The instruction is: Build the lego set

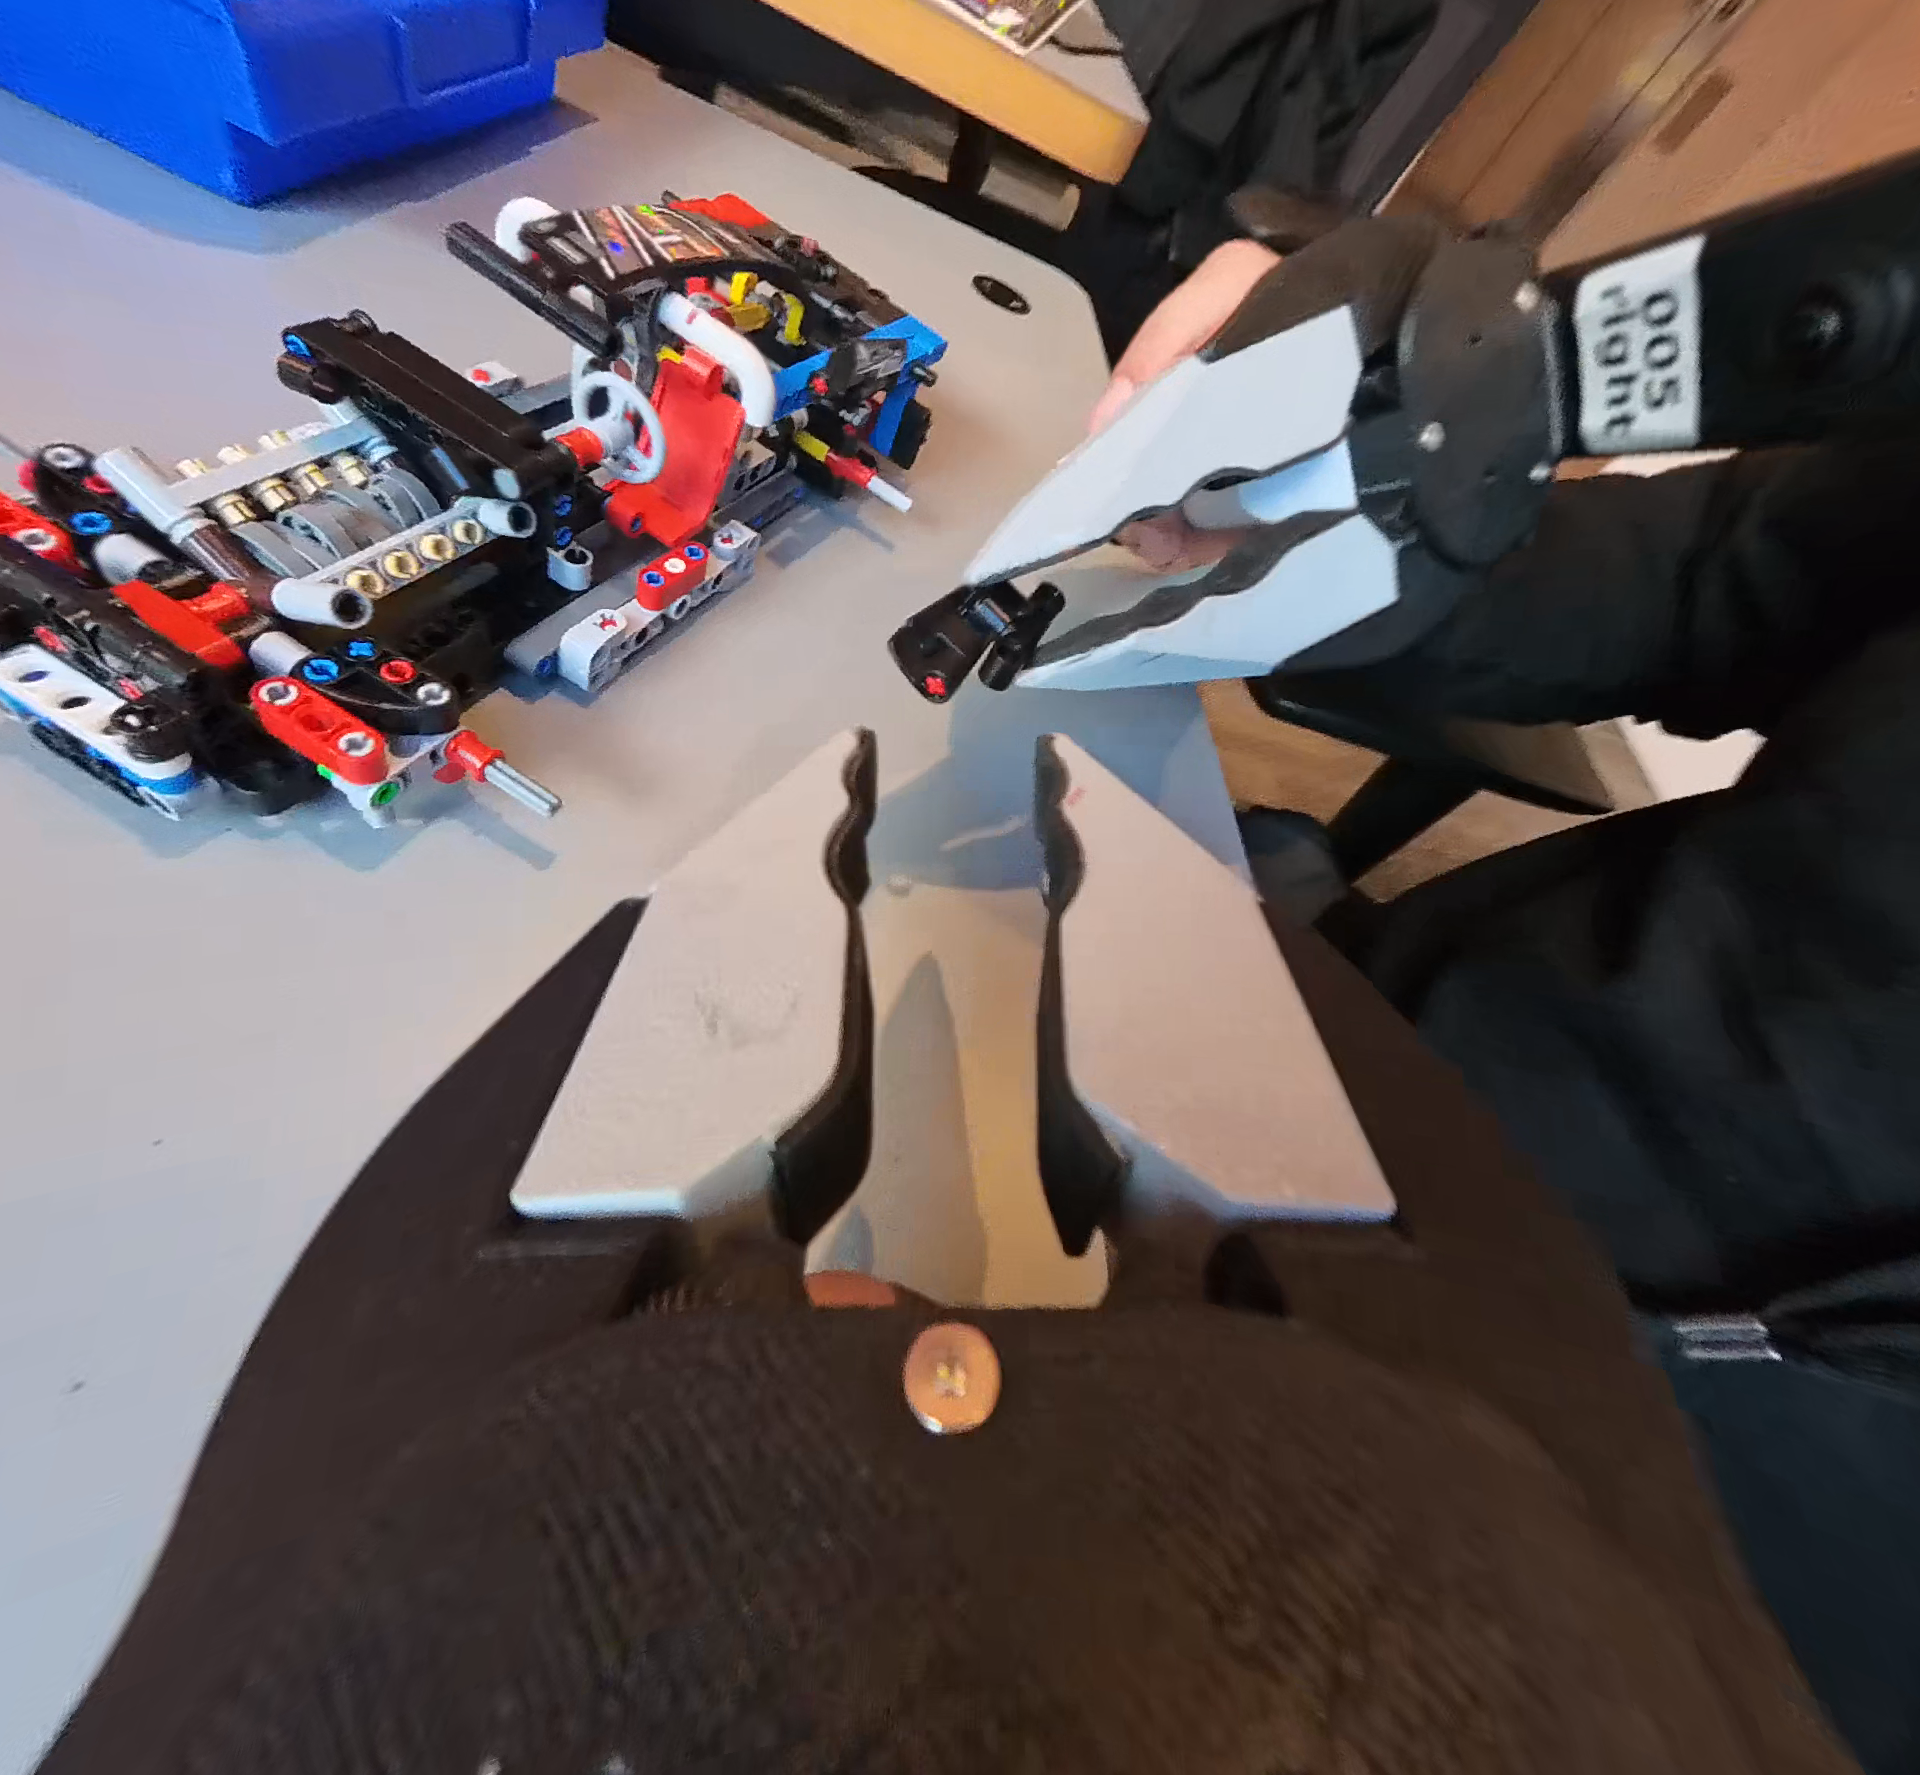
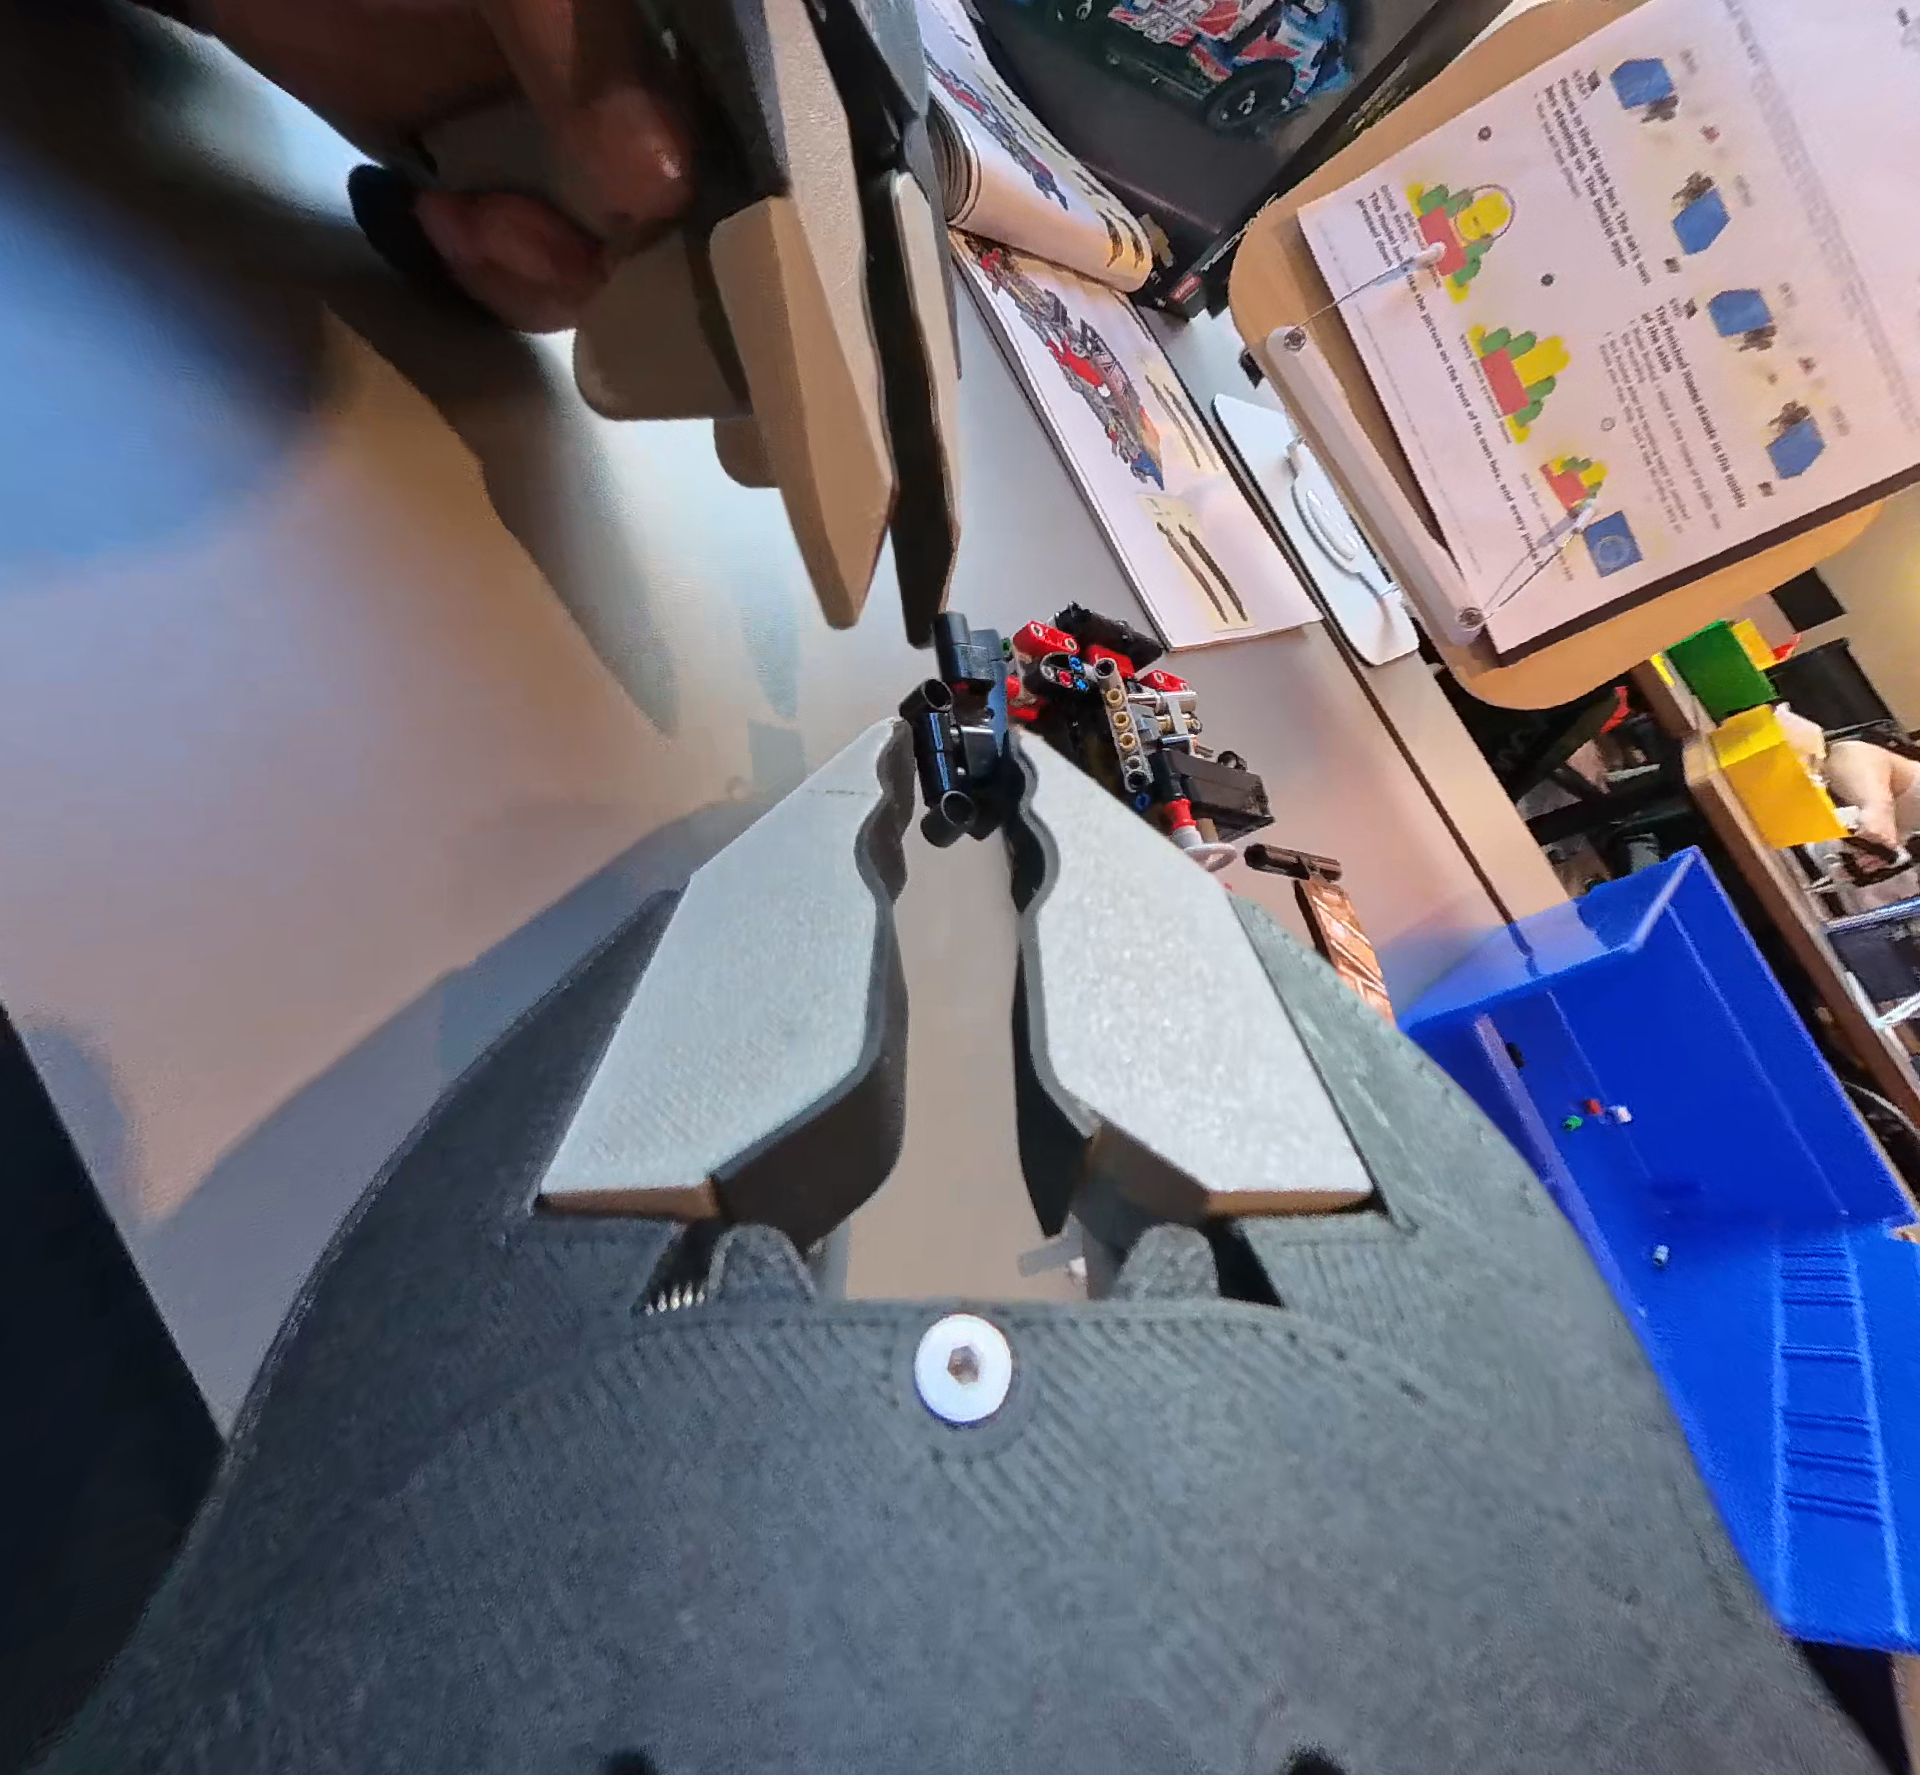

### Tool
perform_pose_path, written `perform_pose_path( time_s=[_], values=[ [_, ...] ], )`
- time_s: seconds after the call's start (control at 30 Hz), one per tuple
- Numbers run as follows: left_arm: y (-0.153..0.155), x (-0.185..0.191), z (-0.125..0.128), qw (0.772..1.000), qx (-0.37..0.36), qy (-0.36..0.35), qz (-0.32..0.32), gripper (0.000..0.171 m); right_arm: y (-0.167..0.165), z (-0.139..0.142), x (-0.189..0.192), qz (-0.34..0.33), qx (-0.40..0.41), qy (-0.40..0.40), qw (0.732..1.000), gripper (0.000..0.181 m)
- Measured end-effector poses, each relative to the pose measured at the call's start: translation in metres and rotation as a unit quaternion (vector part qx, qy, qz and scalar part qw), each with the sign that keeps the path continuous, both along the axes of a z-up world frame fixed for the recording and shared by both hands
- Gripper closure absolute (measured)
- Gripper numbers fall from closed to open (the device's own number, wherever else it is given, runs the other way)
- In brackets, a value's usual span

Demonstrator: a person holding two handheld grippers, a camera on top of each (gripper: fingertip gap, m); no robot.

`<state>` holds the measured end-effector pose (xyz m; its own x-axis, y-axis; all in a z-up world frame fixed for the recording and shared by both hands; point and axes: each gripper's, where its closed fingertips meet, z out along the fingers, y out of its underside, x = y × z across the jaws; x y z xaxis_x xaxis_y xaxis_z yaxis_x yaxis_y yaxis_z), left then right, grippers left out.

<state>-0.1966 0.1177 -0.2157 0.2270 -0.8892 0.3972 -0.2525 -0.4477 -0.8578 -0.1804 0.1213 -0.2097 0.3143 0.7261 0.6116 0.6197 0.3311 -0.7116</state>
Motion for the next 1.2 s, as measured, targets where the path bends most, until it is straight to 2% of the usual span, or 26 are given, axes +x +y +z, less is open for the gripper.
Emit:
perform_pose_path(
  time_s=[0.17,0.2,0.27,0.3,0.4,0.53,0.6,0.7,0.77,0.83,0.9,1.07,1.2],
  values=[
    [-0.001,0.0,0.003,0.995,-0.088,-0.037,-0.018,0.138,-0.006,0.001,-0.007,0.011,0.046,-0.027,0.999,0.168],
    [-0.002,0.0,0.006,0.994,-0.097,-0.049,-0.025,0.143,-0.007,0.001,-0.009,0.016,0.052,-0.031,0.998,0.168],
    [-0.003,-0.002,0.015,0.992,-0.099,-0.073,-0.032,0.163,-0.009,0.001,-0.013,0.021,0.062,-0.039,0.997,0.168],
    [-0.003,-0.002,0.016,0.992,-0.099,-0.072,-0.033,0.165,-0.01,0.001,-0.014,0.023,0.067,-0.041,0.997,0.168],
    [-0.004,-0.003,0.012,0.991,-0.112,-0.068,-0.035,0.165,-0.011,-0.001,-0.015,0.026,0.08,-0.051,0.995,0.168],
    [-0.014,0.001,0.009,0.983,-0.153,-0.075,-0.068,0.166,-0.013,0.0,-0.016,0.03,0.09,-0.054,0.994,0.168],
    [-0.015,0.0,0.006,0.987,-0.135,-0.062,-0.069,0.166,-0.014,-0.002,-0.016,0.032,0.084,-0.053,0.995,0.168],
    [-0.016,-0.002,0.005,0.994,-0.077,-0.027,-0.076,0.166,-0.019,0.001,-0.012,0.043,0.033,-0.021,0.998,0.168],
    [-0.017,-0.003,0.005,0.996,-0.033,-0.006,-0.082,0.166,-0.023,0.009,-0.006,0.061,-0.055,0.039,0.996,0.169],
    [-0.019,-0.001,0.005,0.996,0.007,0.009,-0.091,0.166,-0.026,0.012,-0.003,0.085,-0.182,0.087,0.976,0.162],
    [-0.024,0.003,0.008,0.994,0.038,0.019,-0.104,0.166,-0.024,0.012,-0.002,0.094,-0.262,0.105,0.955,0.16],
    [-0.035,0.013,0.006,0.985,0.102,0.057,-0.126,0.167,-0.032,0.008,-0.006,0.131,-0.298,0.084,0.942,0.18],
    [-0.042,0.02,0.007,0.98,0.13,0.065,-0.133,0.167,-0.042,-0.002,-0.006,0.138,-0.313,0.062,0.938,0.181]
  ],
)
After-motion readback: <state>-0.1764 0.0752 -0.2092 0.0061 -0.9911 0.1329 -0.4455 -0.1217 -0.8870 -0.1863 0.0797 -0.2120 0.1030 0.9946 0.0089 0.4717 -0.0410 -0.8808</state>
